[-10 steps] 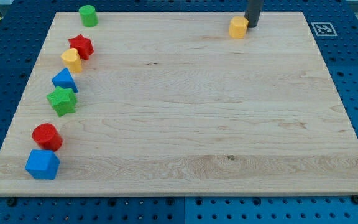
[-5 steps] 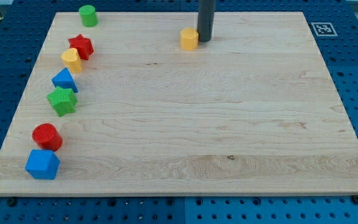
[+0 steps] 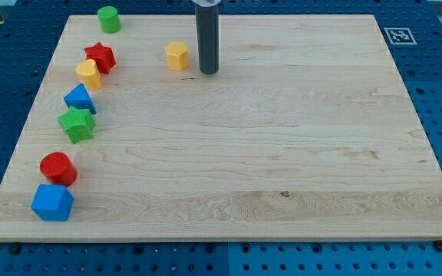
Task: Move the yellow hexagon towards the left line of blocks
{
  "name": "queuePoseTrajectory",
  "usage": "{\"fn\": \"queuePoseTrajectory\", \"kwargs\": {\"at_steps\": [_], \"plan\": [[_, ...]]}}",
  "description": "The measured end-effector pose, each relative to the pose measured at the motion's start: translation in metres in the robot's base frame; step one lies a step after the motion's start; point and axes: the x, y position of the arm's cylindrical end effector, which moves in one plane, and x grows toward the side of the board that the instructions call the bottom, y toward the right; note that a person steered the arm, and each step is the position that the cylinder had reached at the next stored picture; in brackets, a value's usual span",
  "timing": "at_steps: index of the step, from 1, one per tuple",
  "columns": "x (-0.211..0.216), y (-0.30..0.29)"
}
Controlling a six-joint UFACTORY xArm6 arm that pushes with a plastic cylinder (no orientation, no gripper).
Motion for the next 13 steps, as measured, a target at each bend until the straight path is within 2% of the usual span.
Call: {"fn": "queuePoseTrajectory", "kwargs": {"at_steps": [4,5,6,7,9,13], "plan": [[-0.017,-0.078],[-0.012,-0.081],[-0.009,-0.056],[-0.017,-0.036],[-0.041,-0.034],[-0.046,-0.13]]}}
